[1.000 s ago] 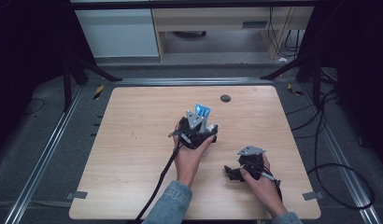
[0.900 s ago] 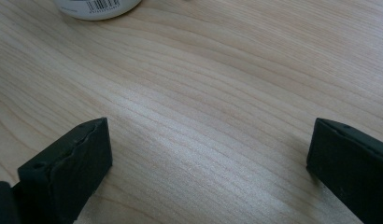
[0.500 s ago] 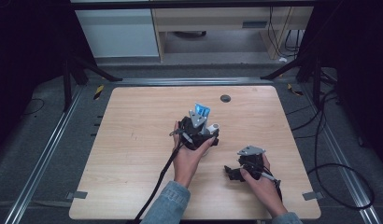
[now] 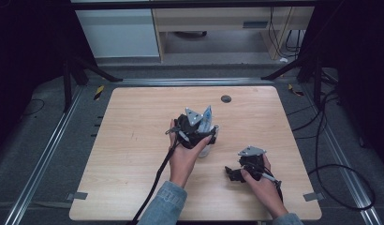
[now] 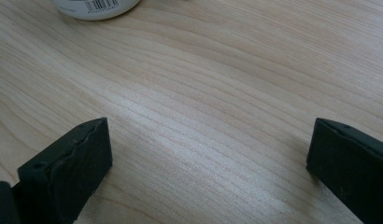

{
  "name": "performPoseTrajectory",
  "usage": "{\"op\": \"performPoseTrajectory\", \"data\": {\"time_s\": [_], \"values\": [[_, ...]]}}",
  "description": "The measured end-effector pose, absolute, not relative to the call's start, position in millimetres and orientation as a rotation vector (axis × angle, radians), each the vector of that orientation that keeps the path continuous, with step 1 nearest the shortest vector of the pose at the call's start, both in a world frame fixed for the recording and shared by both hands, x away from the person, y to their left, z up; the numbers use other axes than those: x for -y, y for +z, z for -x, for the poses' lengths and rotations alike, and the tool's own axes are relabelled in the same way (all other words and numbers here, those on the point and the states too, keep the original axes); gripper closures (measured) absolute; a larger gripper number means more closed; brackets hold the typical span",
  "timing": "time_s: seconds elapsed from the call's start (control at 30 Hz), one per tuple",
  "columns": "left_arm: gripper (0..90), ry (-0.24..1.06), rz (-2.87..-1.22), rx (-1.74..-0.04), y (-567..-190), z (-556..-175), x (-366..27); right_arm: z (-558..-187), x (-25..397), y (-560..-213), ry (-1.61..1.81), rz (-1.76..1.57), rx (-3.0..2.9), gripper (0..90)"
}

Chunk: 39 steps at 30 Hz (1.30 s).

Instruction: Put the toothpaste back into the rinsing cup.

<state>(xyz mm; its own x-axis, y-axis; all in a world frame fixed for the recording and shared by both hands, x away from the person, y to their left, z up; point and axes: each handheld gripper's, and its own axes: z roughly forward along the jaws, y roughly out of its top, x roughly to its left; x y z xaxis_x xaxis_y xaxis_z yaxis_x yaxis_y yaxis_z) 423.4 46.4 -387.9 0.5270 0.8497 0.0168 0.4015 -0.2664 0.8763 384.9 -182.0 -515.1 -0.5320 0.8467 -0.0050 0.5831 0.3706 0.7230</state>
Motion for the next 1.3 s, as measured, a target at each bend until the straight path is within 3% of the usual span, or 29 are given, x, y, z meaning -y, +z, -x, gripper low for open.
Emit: {"op": "performPoseTrajectory", "data": {"time_s": [0.3, 0.83, 1.3], "values": [[5.9, 0.626, -1.904, -1.015, -382, -421, -52, -385, 182, -515, 0.962, -1.245, -2.261, 0.4], [6.0, 0.634, -2.1, -0.916, -383, -410, -64, -385, 182, -515, 0.962, -1.242, -2.261, 0.3], [6.2, 0.587, -2.102, -0.91, -386, -403, -79, -385, 182, -515, 0.964, -1.244, -2.26, 0.3]]}}
